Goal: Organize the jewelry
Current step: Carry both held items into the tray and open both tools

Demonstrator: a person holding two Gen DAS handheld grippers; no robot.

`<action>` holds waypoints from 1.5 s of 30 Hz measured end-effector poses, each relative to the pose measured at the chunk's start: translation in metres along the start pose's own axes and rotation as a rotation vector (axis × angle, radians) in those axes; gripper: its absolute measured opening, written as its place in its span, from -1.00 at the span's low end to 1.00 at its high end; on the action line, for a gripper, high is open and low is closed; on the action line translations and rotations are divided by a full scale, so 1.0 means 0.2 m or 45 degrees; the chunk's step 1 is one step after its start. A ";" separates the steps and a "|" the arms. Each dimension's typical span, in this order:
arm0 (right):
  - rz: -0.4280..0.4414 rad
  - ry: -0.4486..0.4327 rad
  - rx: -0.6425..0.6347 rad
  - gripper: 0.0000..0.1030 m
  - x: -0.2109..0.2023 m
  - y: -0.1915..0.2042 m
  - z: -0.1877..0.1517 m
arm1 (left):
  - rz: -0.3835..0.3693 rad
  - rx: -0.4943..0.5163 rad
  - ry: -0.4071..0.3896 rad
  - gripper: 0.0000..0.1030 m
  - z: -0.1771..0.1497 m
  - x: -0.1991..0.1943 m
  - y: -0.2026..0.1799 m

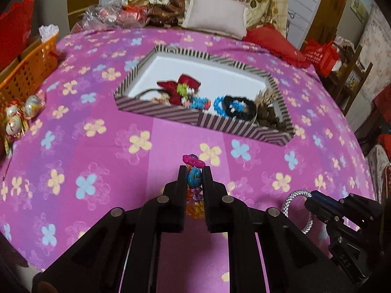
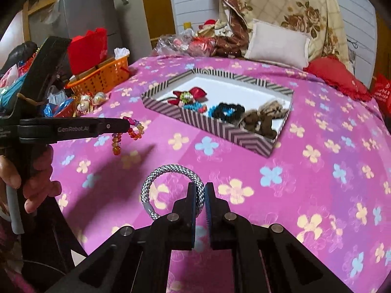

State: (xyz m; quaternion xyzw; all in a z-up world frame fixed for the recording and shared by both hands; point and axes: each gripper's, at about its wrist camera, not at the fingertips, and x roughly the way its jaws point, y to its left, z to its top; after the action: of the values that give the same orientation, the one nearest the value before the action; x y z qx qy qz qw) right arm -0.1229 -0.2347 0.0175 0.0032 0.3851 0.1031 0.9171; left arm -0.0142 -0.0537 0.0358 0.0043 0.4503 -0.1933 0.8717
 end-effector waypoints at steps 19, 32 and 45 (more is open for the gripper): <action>-0.039 -0.044 -0.004 -0.88 -0.03 -0.03 0.13 | 0.087 0.021 -0.106 -0.80 0.11 -0.13 -0.01; -0.049 -0.051 0.014 -0.88 0.04 -0.09 0.22 | 0.071 0.030 -0.110 -0.80 0.19 -0.06 -0.01; -0.061 -0.036 0.109 -0.88 0.30 -0.27 0.48 | 0.084 0.042 -0.107 -0.80 0.47 0.15 -0.02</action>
State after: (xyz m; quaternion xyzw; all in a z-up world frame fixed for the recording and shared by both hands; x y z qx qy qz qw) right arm -0.0046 -0.2700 0.0386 0.0347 0.3761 0.0643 0.9237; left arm 0.0743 -0.0846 0.0688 0.0253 0.4095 -0.1720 0.8956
